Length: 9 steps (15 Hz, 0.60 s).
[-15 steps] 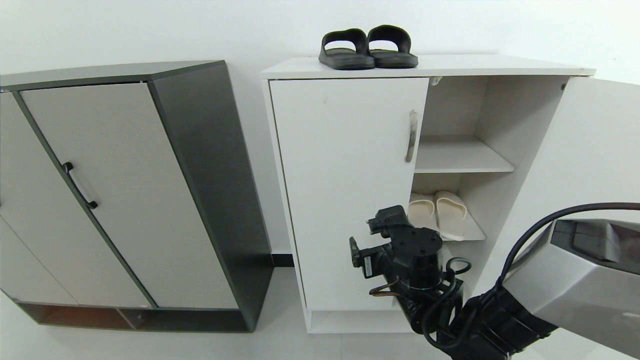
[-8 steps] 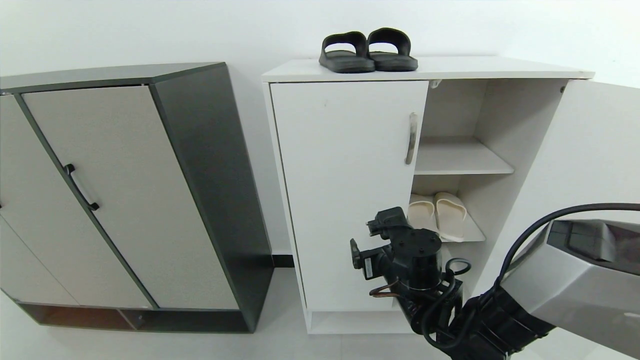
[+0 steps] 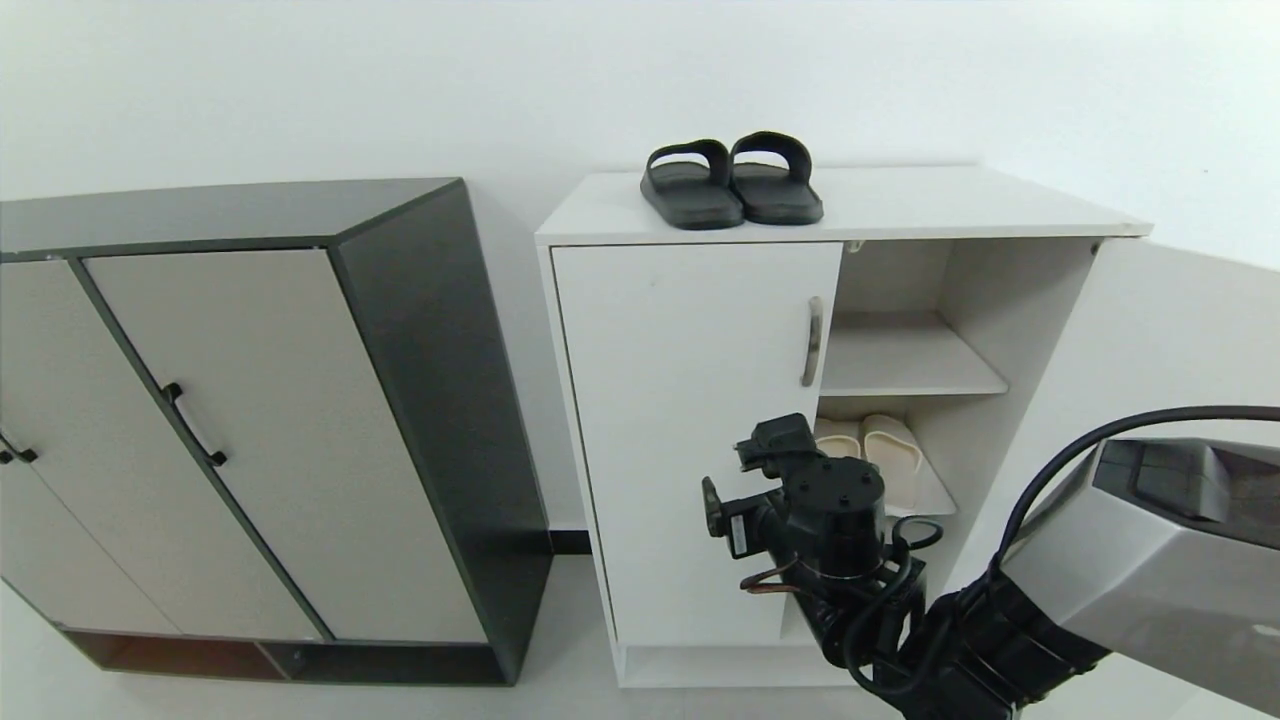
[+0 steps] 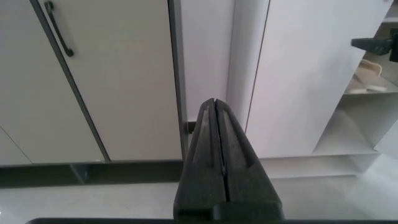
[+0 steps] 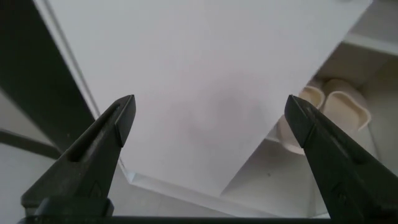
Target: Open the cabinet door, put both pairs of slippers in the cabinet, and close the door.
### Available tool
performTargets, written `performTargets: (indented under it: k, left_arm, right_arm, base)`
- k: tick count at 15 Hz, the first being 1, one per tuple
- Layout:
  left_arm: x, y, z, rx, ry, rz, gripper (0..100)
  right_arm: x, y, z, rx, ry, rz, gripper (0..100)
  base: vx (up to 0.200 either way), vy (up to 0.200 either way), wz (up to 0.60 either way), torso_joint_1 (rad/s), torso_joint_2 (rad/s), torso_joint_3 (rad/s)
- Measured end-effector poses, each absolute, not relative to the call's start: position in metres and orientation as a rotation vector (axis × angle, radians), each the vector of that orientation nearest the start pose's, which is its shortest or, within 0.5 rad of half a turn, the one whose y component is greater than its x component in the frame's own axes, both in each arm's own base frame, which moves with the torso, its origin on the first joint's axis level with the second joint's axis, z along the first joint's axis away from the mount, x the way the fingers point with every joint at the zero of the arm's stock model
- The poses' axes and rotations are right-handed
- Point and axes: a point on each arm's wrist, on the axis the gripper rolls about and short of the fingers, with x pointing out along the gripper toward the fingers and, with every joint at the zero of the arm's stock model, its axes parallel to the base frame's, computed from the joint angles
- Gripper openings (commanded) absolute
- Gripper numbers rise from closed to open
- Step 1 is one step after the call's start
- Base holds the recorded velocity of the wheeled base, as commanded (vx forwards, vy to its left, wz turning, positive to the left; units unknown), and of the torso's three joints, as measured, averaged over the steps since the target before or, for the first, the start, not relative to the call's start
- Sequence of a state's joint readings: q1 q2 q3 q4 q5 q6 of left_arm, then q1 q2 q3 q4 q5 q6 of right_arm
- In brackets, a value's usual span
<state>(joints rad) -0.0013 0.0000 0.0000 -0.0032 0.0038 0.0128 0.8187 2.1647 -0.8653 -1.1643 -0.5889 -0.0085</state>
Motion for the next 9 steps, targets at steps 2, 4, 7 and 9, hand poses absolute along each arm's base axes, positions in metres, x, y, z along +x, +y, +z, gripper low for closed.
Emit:
performTargets:
  k: [2,4,7,9]
  left_arm:
    - [-0.0228,0.0001,0.0758,0.012,-0.003,0.003,0]
    - [-0.0228,0.0001,0.0758,0.012,-0.003,0.003,0]
    - [-0.0228,0.0001,0.0758,0.013,-0.003,0.002,0]
    - [-0.0228,0.0001,0.0758,0.013,-0.002,0.003,0]
  right_arm:
    - [0.2716,0.2736,0.0870,-0.097,0.103,0.234,100]
    - [0.2721,0.2735,0.0864,-0.098,0.104,0.233,100]
    - [0.2720,0.2738,0.0862,-0.098,0.104,0.234,100]
    - [0.2722,0.2736,0.0861,-0.098,0.104,0.233,100]
  base:
    - [0.000,0.000,0.00,0.122,-0.46,-0.334]
    - [0.000,0.000,0.00,0.149,-0.46,-0.325]
    - [0.000,0.000,0.00,0.155,-0.48,-0.320]
    - [0.000,0.000,0.00,0.183,-0.49,-0.317]
